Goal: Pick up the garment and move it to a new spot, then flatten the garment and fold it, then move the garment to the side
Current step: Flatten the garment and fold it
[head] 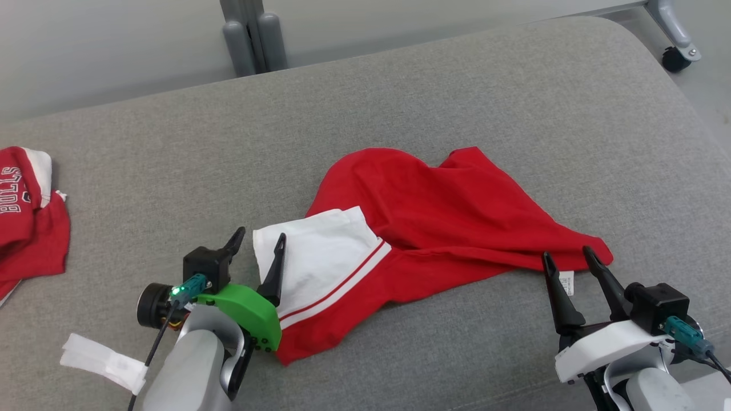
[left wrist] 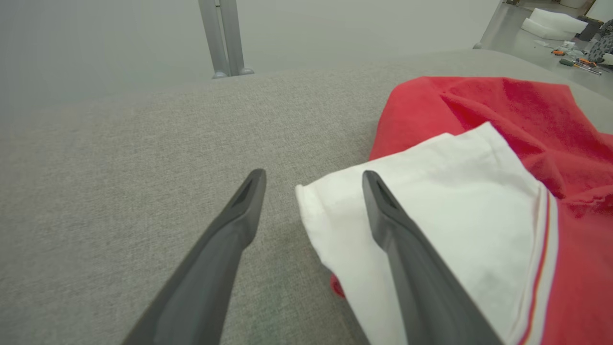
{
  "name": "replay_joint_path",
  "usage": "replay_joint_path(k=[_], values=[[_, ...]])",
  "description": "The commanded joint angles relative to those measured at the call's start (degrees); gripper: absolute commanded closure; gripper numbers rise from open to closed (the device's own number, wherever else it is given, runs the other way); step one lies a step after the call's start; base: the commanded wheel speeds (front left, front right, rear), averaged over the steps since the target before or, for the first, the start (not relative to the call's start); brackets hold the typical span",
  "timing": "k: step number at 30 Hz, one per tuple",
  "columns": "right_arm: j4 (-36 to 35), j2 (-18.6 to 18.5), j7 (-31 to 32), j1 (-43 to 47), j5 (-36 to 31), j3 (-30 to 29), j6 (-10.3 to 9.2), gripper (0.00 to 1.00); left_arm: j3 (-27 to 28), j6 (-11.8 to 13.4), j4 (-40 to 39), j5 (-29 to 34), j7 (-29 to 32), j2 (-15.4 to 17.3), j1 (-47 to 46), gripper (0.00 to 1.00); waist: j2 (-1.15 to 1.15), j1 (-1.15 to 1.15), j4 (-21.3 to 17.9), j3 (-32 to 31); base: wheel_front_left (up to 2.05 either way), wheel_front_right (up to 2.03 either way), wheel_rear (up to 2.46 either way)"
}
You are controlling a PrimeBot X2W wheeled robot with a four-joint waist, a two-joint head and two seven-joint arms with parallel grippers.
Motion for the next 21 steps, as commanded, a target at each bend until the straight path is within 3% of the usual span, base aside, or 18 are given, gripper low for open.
replay_joint_path(k=[1, 5, 6, 7, 8, 13, 21], values=[[0.14, 0.16, -0.17, -0.74, 0.26, -0.05, -0.02, 0.00, -1.16, -0.20, 0.87, -1.13, 0.09, 1.12, -1.63, 0.00, 0.00, 0.00, -1.20, 1.09, 0.00, 0.00, 0.00], [0.31, 0.22, -0.18, -1.29, 0.48, 0.11, -0.02, 0.00, -5.71, -0.22, 3.99, -5.29, 1.72, 2.02, -3.01, 0.00, 0.00, 0.00, -2.05, 1.66, 0.00, 0.00, 0.00], [0.32, 0.24, -0.17, -1.39, 0.52, 0.17, -0.02, 0.00, -6.78, -0.22, 4.55, -5.92, 1.98, 2.29, -3.31, 0.18, 0.00, 0.00, -2.23, 1.72, 0.00, 0.00, 0.00], [0.33, 0.23, -0.18, -1.37, 0.57, 0.17, -0.02, 0.00, -7.42, -0.22, 5.06, -6.19, 1.67, 2.88, -3.86, 0.63, 0.00, 0.00, -2.38, 1.77, 0.00, 0.00, 0.00], [0.34, 0.29, -0.18, -1.31, 0.51, 0.13, -0.02, 0.00, -7.91, -0.22, 5.66, -6.84, 1.26, 3.22, -4.21, 1.00, 0.00, 0.00, -2.51, 1.76, 0.00, 0.00, 0.00], [-0.08, 0.42, -0.18, -0.45, 0.26, -0.45, -0.02, 0.00, -9.99, -0.22, 7.42, -8.50, -0.47, 4.11, -5.67, 1.00, 0.00, 0.00, -2.40, 1.30, 0.00, 0.00, 0.00], [-0.03, 0.35, -0.18, 0.73, 0.03, -0.67, -0.02, 0.00, -8.43, -0.20, 5.31, -8.52, -2.04, 4.80, -6.78, 1.00, 0.00, 0.00, 0.44, -0.35, 0.00, 0.00, 0.00]])
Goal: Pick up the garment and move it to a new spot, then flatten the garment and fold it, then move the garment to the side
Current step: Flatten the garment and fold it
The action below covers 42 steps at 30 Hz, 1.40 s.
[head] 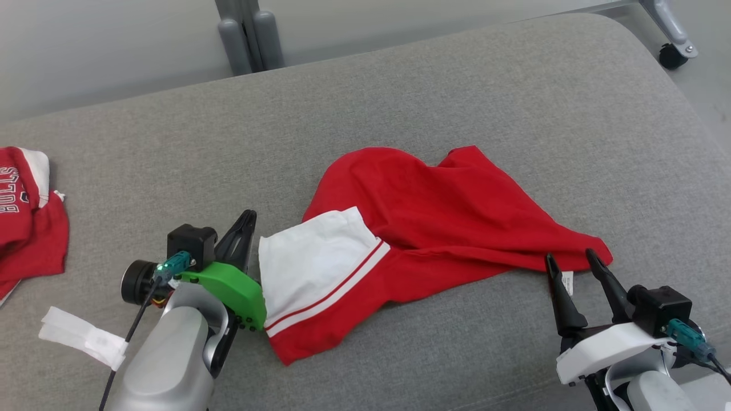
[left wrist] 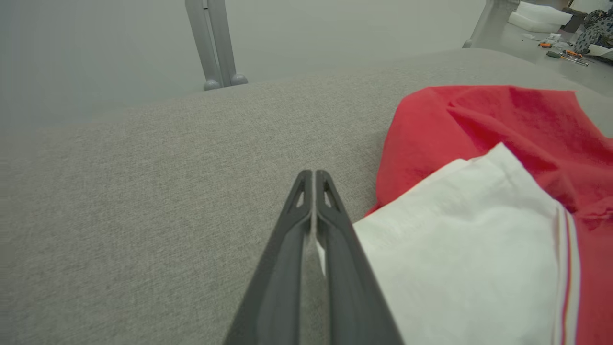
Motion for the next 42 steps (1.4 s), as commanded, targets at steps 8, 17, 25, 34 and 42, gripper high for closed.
replay_joint_path(k=[8, 17, 25, 34, 42], values=[[0.31, 0.10, -0.18, 1.15, -0.41, 0.13, -0.02, 0.00, 3.97, 2.52, -10.65, 2.87, -0.25, 0.33, 5.12, 0.00, 0.00, 0.00, 3.46, -2.73, 0.00, 0.00, 0.00], [-0.75, 0.14, -0.19, 3.11, -1.46, -0.91, -0.02, 0.00, 13.52, 4.96, -24.81, 6.24, -0.20, 0.39, 16.87, 0.00, 0.00, 0.00, 5.47, -5.96, 0.00, 0.00, 0.00], [-2.76, 0.00, -0.18, 4.37, -2.93, -0.72, -0.02, 0.00, 20.76, 5.90, -31.88, 8.37, -0.20, -0.32, 26.53, 0.00, 0.00, 0.00, 6.95, -8.29, 0.00, 0.00, 0.00], [-4.72, -0.32, -0.18, 6.08, -3.42, -0.85, -0.02, 0.00, 23.80, 4.48, -38.41, 10.88, -0.20, -2.24, 34.12, 0.00, 0.00, 0.00, 7.88, -9.18, 0.00, 0.00, 0.00], [-4.54, -0.45, -0.19, 6.67, -3.13, -0.93, -0.02, 0.00, 25.40, 2.56, -38.85, 11.43, -0.20, -3.58, 35.85, 0.00, 0.00, 0.00, 8.36, -9.21, 0.00, 0.00, 0.00]])
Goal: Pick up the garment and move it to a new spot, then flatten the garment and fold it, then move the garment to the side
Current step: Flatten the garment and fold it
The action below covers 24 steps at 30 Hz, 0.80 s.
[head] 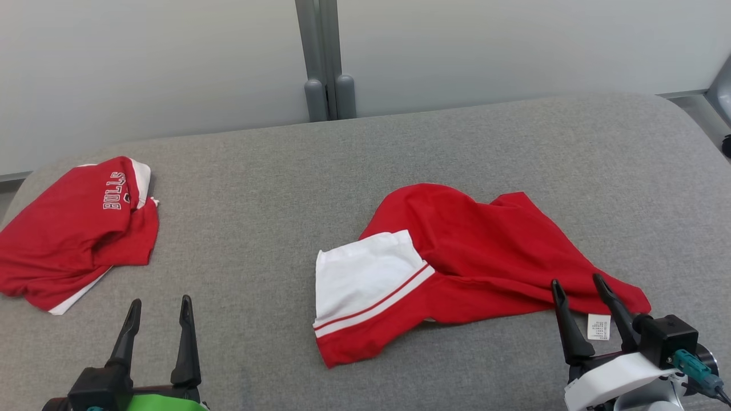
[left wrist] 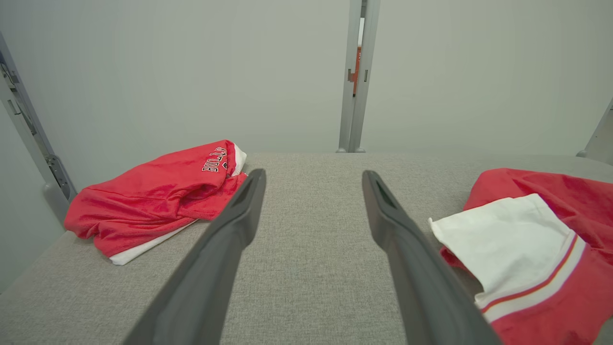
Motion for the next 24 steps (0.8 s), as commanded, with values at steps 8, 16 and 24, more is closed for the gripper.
replay_joint_path(k=[8, 16, 24], values=[[0.39, 0.11, -0.19, 0.07, 0.04, 0.45, -0.02, 0.00, 1.52, -1.20, 0.90, 1.50, -0.04, -0.99, -0.28, 0.00, 0.00, 0.00, -0.02, -0.03, 0.00, 0.00, 0.00], [0.67, 0.08, -0.18, -0.52, 0.23, 0.76, -0.02, 0.00, -0.02, -2.10, 2.60, 2.05, -0.04, -1.64, -1.58, 0.00, 0.00, 0.00, -0.34, 0.42, 0.00, 0.00, 0.00], [1.51, -0.16, -0.19, -2.50, 0.92, 2.83, -0.02, 0.00, -11.11, -2.90, 12.86, 1.32, -0.04, -0.82, -7.99, 0.00, 0.00, 0.00, -2.43, 2.25, 0.00, 0.00, 0.00]])
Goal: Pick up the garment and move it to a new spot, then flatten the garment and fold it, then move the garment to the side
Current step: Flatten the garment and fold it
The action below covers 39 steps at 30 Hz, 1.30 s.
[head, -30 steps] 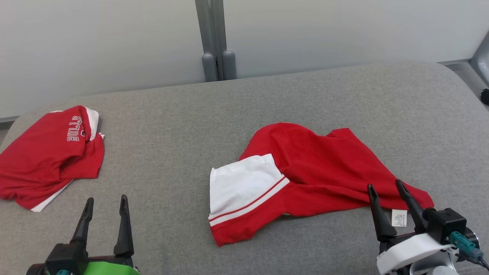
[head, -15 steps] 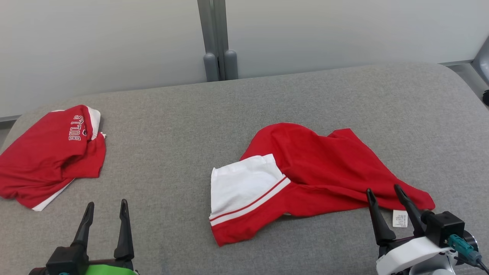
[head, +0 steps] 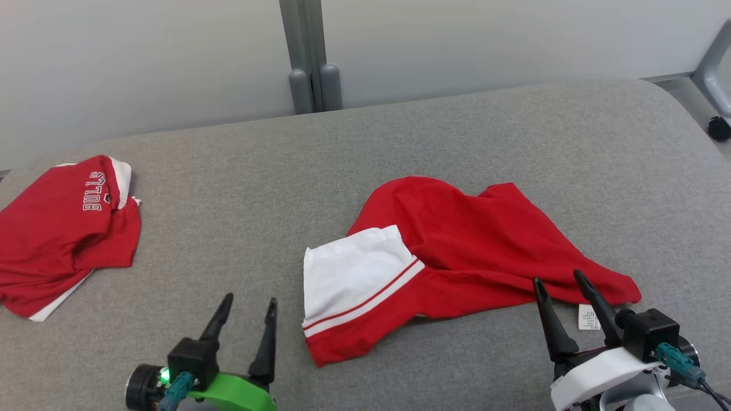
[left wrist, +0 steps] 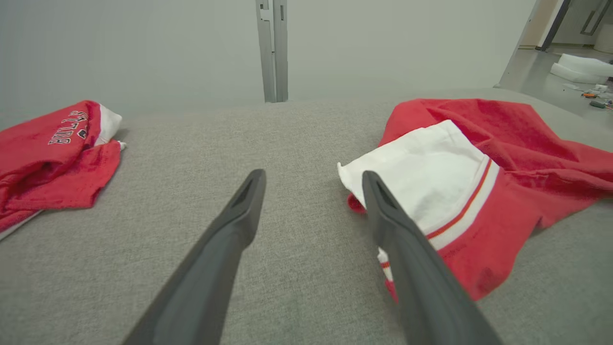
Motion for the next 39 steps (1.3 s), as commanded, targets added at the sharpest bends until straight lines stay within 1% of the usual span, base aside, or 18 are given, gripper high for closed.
replay_joint_path(k=[1, 6, 12, 16, 17, 18, 19, 25, 30, 34, 35, 39], values=[[0.20, -0.20, -0.17, -0.93, 0.34, 0.25, -0.02, 0.00, -1.63, -0.20, 1.25, -0.67, -0.05, 0.37, -1.74, 0.00, 0.00, 0.00, -1.12, 1.13, 0.00, 0.00, 0.00], [0.59, -0.62, -0.18, -1.91, 1.13, 0.60, -0.02, 0.00, -7.67, -0.21, 7.45, -3.68, -0.05, 1.22, -6.09, 0.00, 0.00, 0.00, -3.14, 3.17, 0.00, 0.00, 0.00], [0.64, -1.01, -0.18, -3.04, 1.60, 0.86, -0.02, 0.00, -11.72, -0.20, 13.98, -6.84, -0.05, 1.67, -9.76, 0.00, 0.00, 0.00, -4.89, 4.60, 0.00, 0.00, 0.00], [0.71, -1.17, -0.18, -3.35, 1.78, 0.75, -0.02, 0.00, -13.25, -0.20, 17.63, -8.67, -0.05, 1.40, -11.76, 0.00, 0.00, 0.00, -5.62, 4.94, 0.00, 0.00, 0.00], [0.69, -1.17, -0.18, -3.39, 1.77, 0.75, -0.02, 0.00, -13.67, -0.20, 18.04, -8.87, -0.05, 1.38, -12.06, 0.34, 0.00, 0.00, -5.77, 4.95, 0.00, 0.00, 0.00], [0.65, -1.16, -0.17, -3.40, 1.77, 0.72, -0.02, 0.00, -13.75, -0.20, 18.32, -9.40, -0.05, 1.33, -12.53, 0.83, 0.00, 0.00, -5.93, 4.94, 0.00, 0.00, 0.00], [0.60, -1.11, -0.17, -3.38, 1.74, 0.66, -0.02, 0.00, -13.94, -0.19, 18.13, -9.40, -0.05, 1.37, -12.97, 1.00, 0.00, 0.00, -6.04, 4.96, 0.00, 0.00, 0.00], [0.31, -0.82, -0.17, -2.93, 1.55, 0.14, -0.02, 0.00, -11.60, -0.19, 14.90, -7.44, -0.05, 2.72, -15.39, 1.00, 0.00, 0.00, -5.93, 4.94, 0.00, 0.00, 0.00], [0.36, -0.47, -0.17, -2.77, 1.21, 0.08, -0.02, 0.00, -8.61, -0.20, 12.11, -4.62, -0.06, 4.57, -19.82, 1.00, 0.00, 0.00, -5.25, 4.89, 0.00, 0.00, 0.00], [0.29, -0.33, -0.17, -2.75, 1.13, -0.26, -0.02, 0.00, -6.72, -0.20, 8.48, -3.04, -0.05, 4.90, -22.41, 1.00, 0.00, 0.00, -4.64, 4.81, 0.00, 0.00, 0.00], [0.24, 0.03, -0.18, -2.12, 1.15, -0.42, -0.02, 0.00, -7.04, -0.20, 5.46, -1.89, -0.05, 4.96, -21.69, 1.00, 0.00, 0.00, -4.17, 4.66, 0.00, 0.00, 0.00], [0.37, 0.38, -0.18, -1.36, 1.26, -0.74, -0.02, 0.00, -10.58, -0.19, 1.57, -1.75, -0.05, 5.75, -16.40, 1.00, 0.00, 0.00, -3.22, 4.48, 0.00, 0.00, 0.00]])
